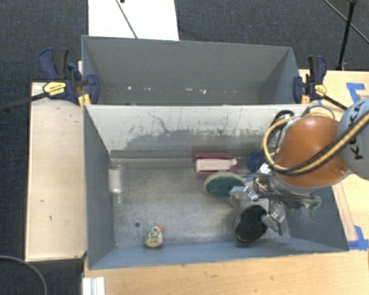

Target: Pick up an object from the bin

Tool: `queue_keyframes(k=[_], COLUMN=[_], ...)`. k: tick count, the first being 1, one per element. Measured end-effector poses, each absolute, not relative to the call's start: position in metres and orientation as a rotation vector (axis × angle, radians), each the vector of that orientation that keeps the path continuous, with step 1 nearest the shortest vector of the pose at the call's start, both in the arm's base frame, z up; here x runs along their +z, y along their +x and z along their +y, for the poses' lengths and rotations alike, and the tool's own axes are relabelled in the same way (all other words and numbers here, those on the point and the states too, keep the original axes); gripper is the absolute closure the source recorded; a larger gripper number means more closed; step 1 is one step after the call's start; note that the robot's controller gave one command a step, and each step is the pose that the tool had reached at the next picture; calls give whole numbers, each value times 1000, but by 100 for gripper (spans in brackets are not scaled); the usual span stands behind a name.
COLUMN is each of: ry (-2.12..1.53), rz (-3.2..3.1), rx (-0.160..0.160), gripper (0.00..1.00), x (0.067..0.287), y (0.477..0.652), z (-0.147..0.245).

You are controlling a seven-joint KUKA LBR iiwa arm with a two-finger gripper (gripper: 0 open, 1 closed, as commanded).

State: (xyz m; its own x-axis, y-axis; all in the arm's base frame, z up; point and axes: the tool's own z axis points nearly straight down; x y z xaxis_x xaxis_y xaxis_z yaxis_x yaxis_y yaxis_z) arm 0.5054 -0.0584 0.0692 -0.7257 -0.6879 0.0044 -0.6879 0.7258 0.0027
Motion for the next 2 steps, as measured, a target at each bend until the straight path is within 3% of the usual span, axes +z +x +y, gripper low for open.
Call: queue_keyframes(k=[1, 2], ry=[1164, 1167], rz=[-2923, -2923], rx=[1, 4], gripper=[100, 0], x=[71, 72], y=[507, 508], z=[-59, -60])
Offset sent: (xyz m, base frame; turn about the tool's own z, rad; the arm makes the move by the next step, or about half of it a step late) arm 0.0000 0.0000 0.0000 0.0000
